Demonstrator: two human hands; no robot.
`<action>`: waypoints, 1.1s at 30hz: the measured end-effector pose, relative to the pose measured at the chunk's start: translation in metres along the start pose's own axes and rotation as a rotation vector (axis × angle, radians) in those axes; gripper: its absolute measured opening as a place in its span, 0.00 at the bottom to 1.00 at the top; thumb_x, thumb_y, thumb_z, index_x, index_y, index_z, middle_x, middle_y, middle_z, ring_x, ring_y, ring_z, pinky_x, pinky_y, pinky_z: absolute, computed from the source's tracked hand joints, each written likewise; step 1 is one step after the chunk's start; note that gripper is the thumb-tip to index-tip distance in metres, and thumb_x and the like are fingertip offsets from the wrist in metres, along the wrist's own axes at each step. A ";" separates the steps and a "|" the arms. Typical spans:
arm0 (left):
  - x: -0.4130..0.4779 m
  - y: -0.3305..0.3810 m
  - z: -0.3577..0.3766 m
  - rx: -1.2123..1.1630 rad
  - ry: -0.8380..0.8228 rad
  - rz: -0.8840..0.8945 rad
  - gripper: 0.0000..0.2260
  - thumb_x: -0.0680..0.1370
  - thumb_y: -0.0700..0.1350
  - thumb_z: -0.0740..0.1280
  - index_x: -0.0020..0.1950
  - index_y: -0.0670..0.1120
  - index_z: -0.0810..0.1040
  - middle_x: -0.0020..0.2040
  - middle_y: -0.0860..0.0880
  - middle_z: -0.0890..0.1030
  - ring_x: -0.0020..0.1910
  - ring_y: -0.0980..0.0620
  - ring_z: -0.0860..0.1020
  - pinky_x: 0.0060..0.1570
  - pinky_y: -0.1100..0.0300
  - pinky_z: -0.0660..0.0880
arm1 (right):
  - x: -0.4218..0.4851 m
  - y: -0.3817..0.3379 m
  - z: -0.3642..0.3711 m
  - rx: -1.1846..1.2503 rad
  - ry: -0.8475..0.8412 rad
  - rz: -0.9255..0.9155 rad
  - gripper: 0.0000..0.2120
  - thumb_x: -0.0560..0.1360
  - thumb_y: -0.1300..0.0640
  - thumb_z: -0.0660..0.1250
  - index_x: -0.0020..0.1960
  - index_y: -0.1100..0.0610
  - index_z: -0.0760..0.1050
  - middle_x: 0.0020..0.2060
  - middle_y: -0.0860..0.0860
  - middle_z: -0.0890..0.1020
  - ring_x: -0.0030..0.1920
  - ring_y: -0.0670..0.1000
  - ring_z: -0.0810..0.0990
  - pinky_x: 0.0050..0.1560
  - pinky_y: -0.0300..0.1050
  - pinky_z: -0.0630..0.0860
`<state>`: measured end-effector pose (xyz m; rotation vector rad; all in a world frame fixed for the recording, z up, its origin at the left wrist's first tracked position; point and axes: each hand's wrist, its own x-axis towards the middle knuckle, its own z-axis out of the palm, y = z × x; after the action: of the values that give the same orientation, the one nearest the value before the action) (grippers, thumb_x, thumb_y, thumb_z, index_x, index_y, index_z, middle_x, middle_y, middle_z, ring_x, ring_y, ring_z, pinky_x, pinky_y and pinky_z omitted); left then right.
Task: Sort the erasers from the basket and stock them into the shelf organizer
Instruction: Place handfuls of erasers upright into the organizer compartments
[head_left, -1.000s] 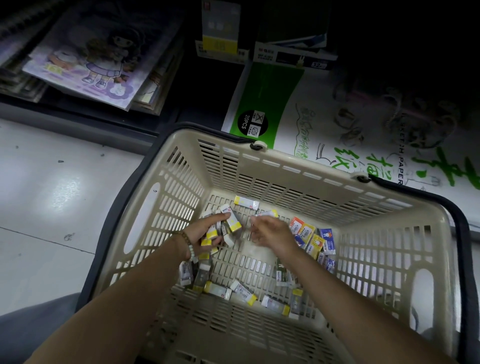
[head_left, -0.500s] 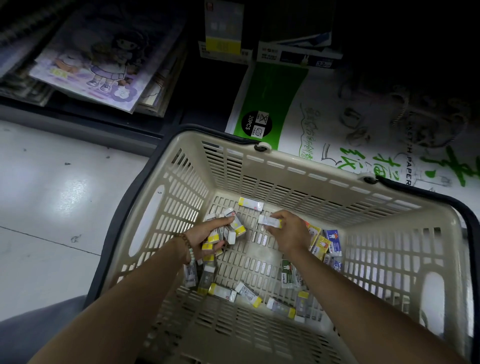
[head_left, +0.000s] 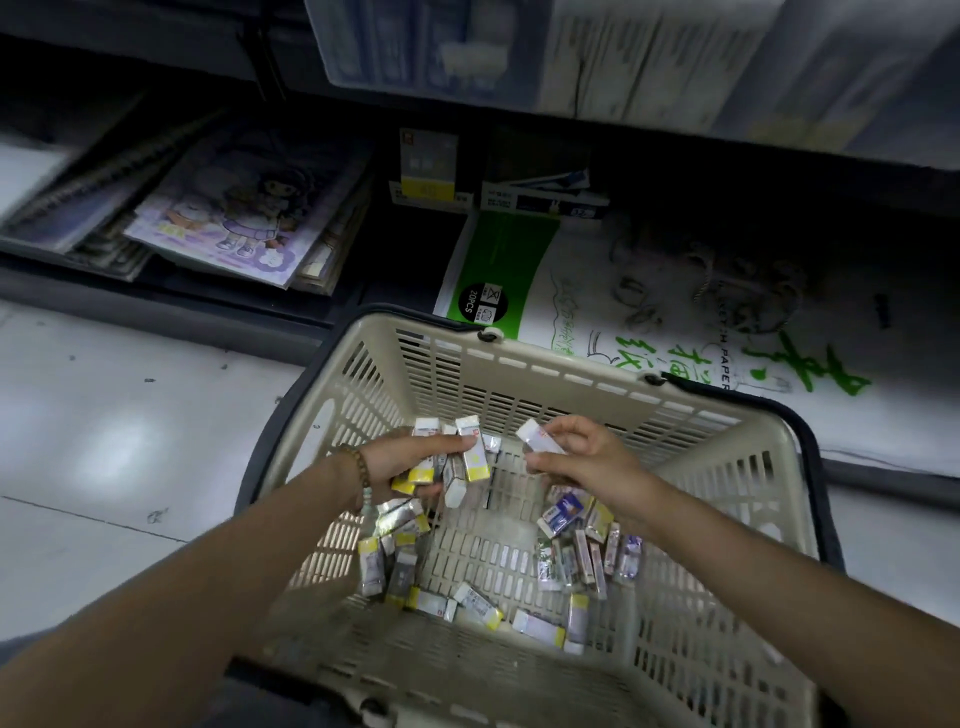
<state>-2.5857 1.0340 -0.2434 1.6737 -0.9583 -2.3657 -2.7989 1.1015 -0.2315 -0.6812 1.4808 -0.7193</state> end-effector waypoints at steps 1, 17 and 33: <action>-0.012 0.011 0.005 0.025 -0.017 0.022 0.13 0.71 0.47 0.72 0.53 0.43 0.80 0.25 0.55 0.77 0.20 0.58 0.73 0.26 0.68 0.73 | -0.012 -0.015 -0.006 0.004 -0.033 -0.008 0.16 0.69 0.66 0.72 0.54 0.56 0.73 0.48 0.54 0.83 0.41 0.49 0.83 0.43 0.38 0.80; -0.155 0.121 0.106 0.049 -0.045 0.453 0.13 0.64 0.48 0.77 0.40 0.41 0.80 0.30 0.44 0.81 0.22 0.53 0.77 0.22 0.67 0.71 | -0.166 -0.168 -0.036 0.183 0.020 -0.279 0.15 0.67 0.53 0.70 0.50 0.58 0.83 0.42 0.54 0.84 0.38 0.47 0.80 0.50 0.43 0.71; -0.166 0.142 0.135 0.034 -0.098 0.471 0.19 0.61 0.52 0.75 0.46 0.42 0.81 0.31 0.48 0.81 0.25 0.56 0.77 0.23 0.66 0.74 | -0.161 -0.184 -0.038 0.217 0.062 -0.306 0.16 0.71 0.56 0.69 0.55 0.63 0.78 0.46 0.59 0.83 0.45 0.53 0.82 0.51 0.46 0.79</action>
<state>-2.6775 1.0478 -0.0043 1.1799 -1.2521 -2.1322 -2.8335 1.1130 0.0138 -0.7309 1.3431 -1.1273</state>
